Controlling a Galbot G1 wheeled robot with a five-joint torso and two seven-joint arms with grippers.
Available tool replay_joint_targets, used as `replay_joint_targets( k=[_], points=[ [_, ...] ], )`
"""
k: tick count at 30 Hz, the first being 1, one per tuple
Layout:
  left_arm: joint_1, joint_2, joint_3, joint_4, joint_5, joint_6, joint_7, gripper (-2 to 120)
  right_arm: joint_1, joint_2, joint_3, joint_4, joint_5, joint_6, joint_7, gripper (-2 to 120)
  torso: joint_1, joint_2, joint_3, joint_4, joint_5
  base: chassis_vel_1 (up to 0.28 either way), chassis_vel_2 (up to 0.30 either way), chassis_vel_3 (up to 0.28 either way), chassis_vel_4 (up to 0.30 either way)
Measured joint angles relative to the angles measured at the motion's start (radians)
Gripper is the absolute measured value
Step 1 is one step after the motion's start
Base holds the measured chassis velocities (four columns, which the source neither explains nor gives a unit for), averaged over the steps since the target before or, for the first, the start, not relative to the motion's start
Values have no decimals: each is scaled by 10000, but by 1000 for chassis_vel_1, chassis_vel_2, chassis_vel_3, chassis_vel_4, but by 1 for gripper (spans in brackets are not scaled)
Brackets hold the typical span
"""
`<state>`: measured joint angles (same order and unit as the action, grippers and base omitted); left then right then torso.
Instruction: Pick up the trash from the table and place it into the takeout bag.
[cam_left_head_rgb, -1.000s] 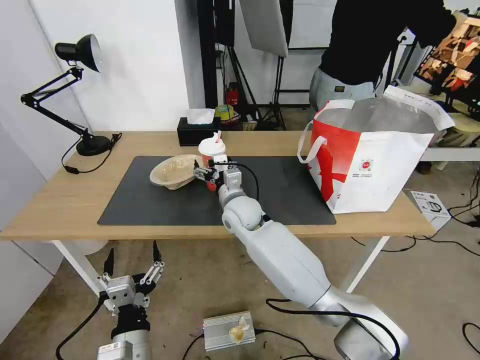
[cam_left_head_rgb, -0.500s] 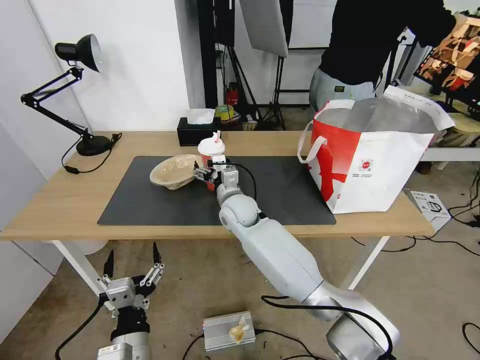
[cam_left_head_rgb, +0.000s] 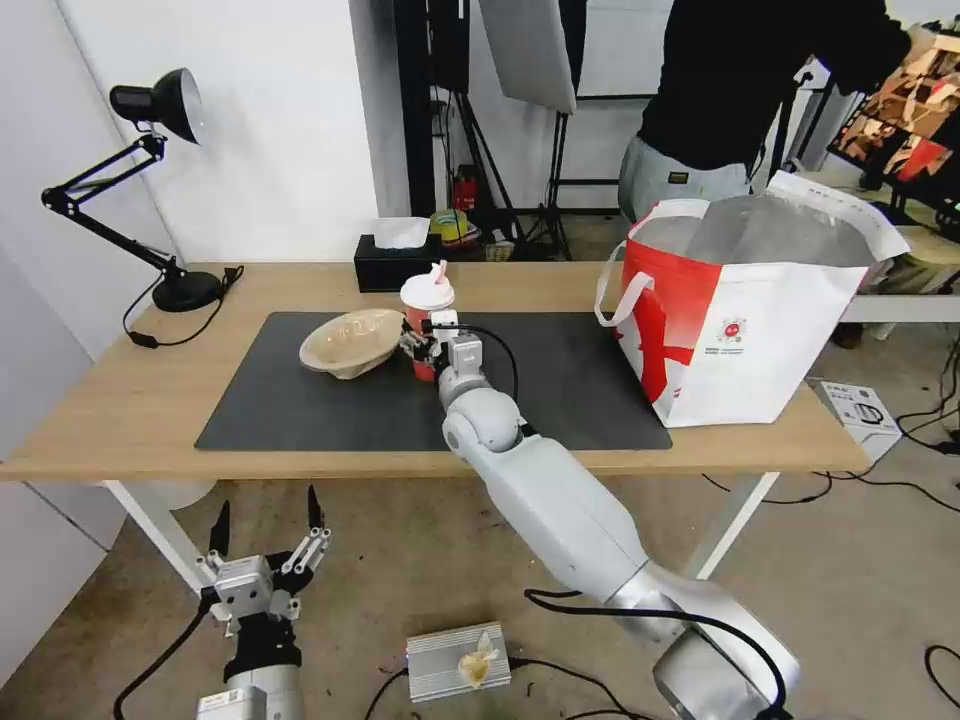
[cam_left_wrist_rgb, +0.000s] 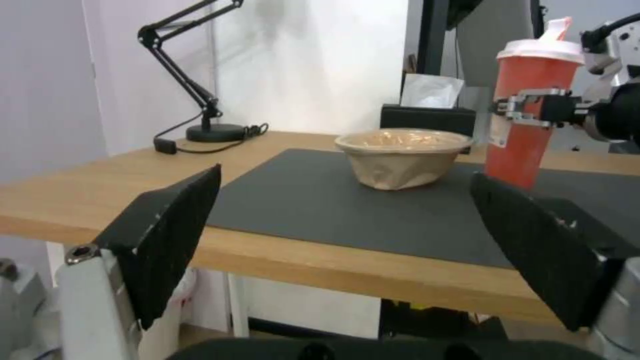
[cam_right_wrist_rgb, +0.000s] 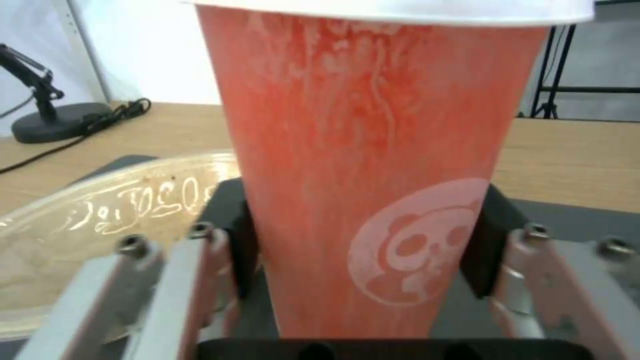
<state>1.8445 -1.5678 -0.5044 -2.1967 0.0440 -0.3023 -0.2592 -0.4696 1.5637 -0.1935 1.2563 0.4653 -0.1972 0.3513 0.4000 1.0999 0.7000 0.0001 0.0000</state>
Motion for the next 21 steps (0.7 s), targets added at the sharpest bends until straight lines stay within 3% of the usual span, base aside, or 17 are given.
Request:
replay_joint_targets(
  k=[8, 16, 21],
  points=[
    [37, 5, -16, -55, -1, 0, 0, 100, -95, -448, 47, 879, 98, -35, 116, 28, 0, 0, 0, 0, 1, 0, 0, 0, 0],
    [-24, -18, -8, -108, 25, -13, -2, 100, 135, -1870, 243, 2573, 1092, -480, 413, 4, -1, 0, 0, -2, 2, 0, 0, 0, 0],
    [-88, -53, 13, -92, 31, -13, -6, 100, 308, -2473, 391, 3146, 1522, -673, 549, 3, 0, 0, 0, -3, 3, 0, 0, 0, 0]
  ],
)
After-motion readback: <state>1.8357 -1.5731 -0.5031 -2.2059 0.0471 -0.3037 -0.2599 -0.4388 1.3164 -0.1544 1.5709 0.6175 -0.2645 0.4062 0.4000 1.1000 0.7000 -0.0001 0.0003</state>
